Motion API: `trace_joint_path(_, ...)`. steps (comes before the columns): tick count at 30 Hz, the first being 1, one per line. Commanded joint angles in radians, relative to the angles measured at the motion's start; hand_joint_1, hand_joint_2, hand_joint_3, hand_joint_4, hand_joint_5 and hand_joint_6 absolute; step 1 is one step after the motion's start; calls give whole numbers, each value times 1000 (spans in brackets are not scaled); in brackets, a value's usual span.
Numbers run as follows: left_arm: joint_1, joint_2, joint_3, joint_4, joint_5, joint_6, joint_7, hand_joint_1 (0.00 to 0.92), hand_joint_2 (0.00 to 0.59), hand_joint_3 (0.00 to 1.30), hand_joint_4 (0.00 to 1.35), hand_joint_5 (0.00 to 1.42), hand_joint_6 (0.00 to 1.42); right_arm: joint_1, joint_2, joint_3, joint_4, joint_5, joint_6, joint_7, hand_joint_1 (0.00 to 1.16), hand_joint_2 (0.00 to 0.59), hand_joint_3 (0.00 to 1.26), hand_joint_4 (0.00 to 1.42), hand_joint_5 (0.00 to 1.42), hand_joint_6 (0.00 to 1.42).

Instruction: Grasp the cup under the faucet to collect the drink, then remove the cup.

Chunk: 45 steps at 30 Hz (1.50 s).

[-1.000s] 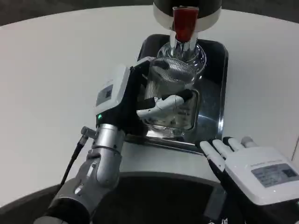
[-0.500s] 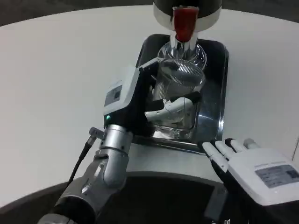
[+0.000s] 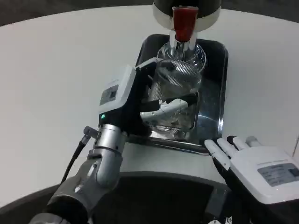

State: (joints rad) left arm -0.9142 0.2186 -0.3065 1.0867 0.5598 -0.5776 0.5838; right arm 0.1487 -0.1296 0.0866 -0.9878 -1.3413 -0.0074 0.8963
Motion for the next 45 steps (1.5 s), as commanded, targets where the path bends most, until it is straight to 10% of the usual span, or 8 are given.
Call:
trace_joint_path(1, 47, 35, -15, 11, 13, 3, -20, 384, 280, 613, 620, 776, 948, 17, 2, 3, 22, -5, -9, -30, 599, 289, 0, 0, 0, 0)
trace_joint_path(14, 56, 45, -36, 45, 12, 17, -64, 209, 167, 259, 319, 611, 842, 12, 20, 11, 50, -34, 3, -80, 597, 290, 0, 0, 0, 0)
trace_joint_path(45, -31, -56, -99, 153, 13, 129, -134, 158, 143, 335, 313, 585, 809, 73, 39, -31, 15, 4, 11, -90, 597, 291, 0, 0, 0, 0)
